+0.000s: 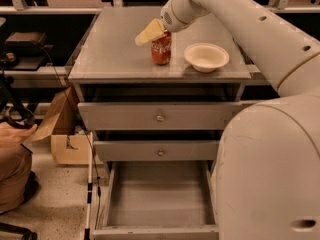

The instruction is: Place coke can into bottom drawer

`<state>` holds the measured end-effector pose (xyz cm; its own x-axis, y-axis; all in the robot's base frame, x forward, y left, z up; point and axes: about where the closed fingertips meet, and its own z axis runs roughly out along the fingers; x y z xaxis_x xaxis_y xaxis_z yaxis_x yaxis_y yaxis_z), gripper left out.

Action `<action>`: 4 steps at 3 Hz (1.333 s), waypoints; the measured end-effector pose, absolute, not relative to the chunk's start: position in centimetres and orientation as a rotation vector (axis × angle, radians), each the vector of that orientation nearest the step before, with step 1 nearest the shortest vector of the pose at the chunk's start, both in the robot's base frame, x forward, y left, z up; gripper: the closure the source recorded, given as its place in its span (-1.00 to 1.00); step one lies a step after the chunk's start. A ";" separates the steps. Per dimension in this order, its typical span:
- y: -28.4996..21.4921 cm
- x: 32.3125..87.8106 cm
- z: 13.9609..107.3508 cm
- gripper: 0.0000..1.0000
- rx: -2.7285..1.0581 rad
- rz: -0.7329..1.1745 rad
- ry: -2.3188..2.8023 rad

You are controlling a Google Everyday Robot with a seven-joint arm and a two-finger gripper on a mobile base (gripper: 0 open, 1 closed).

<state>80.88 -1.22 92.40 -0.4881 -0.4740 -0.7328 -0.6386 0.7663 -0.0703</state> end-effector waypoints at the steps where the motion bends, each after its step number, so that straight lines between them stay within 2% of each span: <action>1: -1.0 81.1 91.3 -0.68 -0.843 0.277 2.188; 3: -1.0 80.9 91.0 0.25 -0.890 0.342 2.164; 4: -3.3 79.0 92.4 0.86 -0.946 0.388 2.125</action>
Offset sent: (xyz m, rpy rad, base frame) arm 0.0021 -0.0003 -0.0137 0.0169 0.0129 0.0557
